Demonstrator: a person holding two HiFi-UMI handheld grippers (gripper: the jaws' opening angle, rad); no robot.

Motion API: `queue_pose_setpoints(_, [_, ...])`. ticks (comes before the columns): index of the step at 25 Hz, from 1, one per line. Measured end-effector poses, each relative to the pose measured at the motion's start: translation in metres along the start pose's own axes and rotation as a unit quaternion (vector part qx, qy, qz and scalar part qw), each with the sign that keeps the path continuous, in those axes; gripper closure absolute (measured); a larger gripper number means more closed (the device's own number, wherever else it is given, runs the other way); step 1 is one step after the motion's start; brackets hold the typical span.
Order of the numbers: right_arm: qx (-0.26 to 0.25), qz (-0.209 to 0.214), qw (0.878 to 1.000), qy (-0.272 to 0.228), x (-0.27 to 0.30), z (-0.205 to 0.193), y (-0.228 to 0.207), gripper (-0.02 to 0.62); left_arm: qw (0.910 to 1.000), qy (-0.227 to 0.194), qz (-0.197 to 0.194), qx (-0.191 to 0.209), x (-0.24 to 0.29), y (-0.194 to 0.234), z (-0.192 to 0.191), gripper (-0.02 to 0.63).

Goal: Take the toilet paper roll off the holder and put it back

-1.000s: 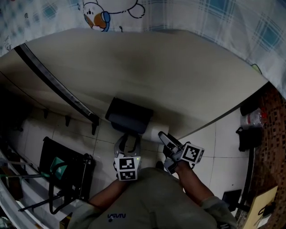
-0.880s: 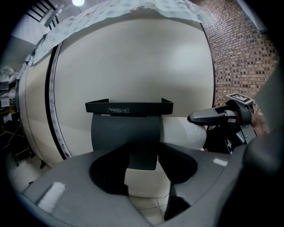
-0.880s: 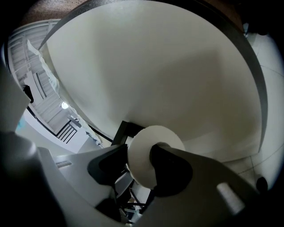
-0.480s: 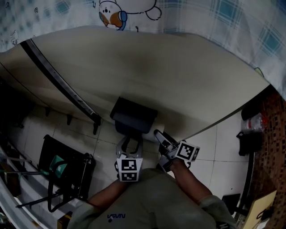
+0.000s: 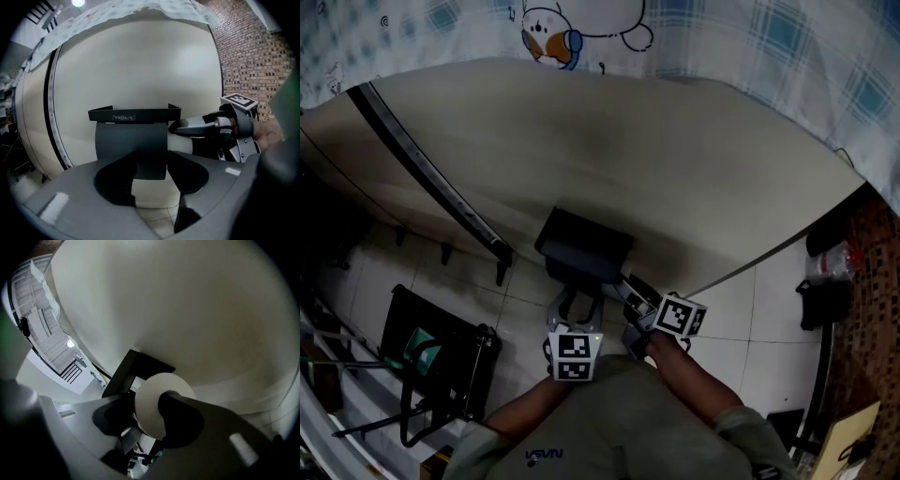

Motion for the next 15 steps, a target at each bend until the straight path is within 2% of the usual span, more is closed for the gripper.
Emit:
queue_pose_setpoints(8, [-0.008, 0.023, 0.999, 0.025, -0.005, 0.001, 0.003, 0.422, 1.0, 0.003, -0.006, -0.004, 0.006, 0.0, -0.001, 0.397])
queue_pose_setpoints(11, [-0.011, 0.015, 1.0, 0.022, -0.017, 0.002, 0.002, 0.422, 0.9999, 0.004, -0.009, -0.006, 0.008, 0.0, -0.001, 0.397])
queue_pose_setpoints(15, [-0.013, 0.008, 1.0, 0.008, -0.034, 0.001, 0.0, 0.464, 0.9999, 0.002, -0.011, -0.009, 0.007, 0.001, -0.001, 0.397])
Point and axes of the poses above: the fingertips, and each gripper's own axes: x forward along the fingers, y to its left, z out of its top, the point moved 7 cm from there along -x, backward along the fingers, and after that the axes turned 6 degrees about -y, right-handed, at the moved point
